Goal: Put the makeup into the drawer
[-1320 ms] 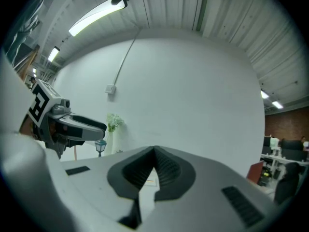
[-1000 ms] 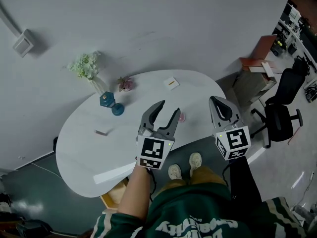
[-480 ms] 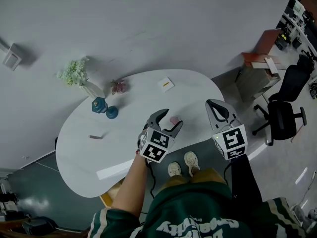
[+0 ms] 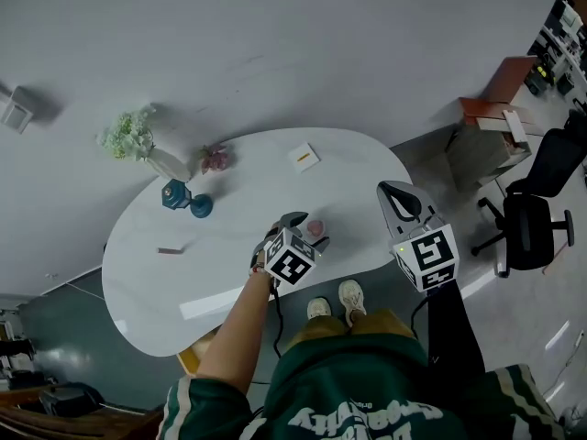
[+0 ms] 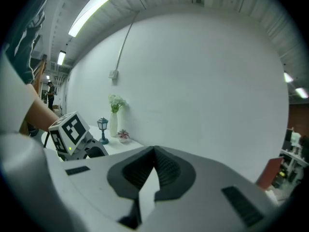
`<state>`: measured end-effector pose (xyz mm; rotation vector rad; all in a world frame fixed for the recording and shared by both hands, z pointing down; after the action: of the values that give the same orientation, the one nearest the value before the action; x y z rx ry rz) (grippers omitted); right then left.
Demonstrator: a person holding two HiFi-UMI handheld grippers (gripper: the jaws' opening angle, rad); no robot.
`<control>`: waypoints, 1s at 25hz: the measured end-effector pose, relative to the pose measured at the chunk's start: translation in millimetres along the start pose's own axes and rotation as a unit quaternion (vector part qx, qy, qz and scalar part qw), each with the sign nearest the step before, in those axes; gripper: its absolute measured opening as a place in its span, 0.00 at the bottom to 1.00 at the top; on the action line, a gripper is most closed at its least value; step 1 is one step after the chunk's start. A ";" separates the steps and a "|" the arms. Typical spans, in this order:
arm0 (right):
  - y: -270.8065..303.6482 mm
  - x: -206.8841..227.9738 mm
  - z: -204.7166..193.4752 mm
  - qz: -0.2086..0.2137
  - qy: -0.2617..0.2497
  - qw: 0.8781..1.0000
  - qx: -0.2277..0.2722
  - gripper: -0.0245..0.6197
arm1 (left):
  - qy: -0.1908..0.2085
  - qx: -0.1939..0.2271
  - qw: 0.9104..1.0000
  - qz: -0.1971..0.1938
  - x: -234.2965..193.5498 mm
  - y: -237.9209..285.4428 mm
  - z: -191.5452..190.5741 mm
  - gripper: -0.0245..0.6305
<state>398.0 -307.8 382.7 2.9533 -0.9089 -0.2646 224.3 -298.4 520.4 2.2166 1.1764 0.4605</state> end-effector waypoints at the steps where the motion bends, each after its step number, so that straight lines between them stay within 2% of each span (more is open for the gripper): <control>1: 2.3 2.3 -2.1 0.006 -0.001 1.000 -0.001 0.04 | 0.002 -0.011 1.000 0.002 -1.5 3.9 -3.4 0.49; 6: 9.7 12.7 -8.3 0.035 0.000 0.999 0.000 0.04 | -0.010 -0.066 0.998 0.004 -5.5 22.4 -21.3 0.50; 11: 12.8 20.8 -16.9 0.045 0.001 0.999 -0.004 0.04 | -0.022 -0.102 0.995 -0.002 -7.3 39.4 -31.7 0.50; 16: 11.6 26.0 -26.2 0.058 0.002 0.998 -0.011 0.04 | -0.030 -0.143 0.989 -0.019 -6.9 56.4 -39.8 0.55; 25: 7.6 28.1 -33.4 0.075 -0.003 0.997 -0.019 0.04 | -0.038 -0.185 0.981 -0.034 -7.6 67.6 -45.0 0.56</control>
<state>422.5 -330.2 412.1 2.8327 -1.1071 -0.2818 238.4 -319.7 597.9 1.8540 1.0282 0.5154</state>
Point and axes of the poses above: the fingertips, and each gripper's own axes: y forward along the fingers, x to its right, z out of its top, the point moved 6 cm from there along -y, backward along the fingers, and after that the axes turned 14 degrees about x, right-handed, at the moved point
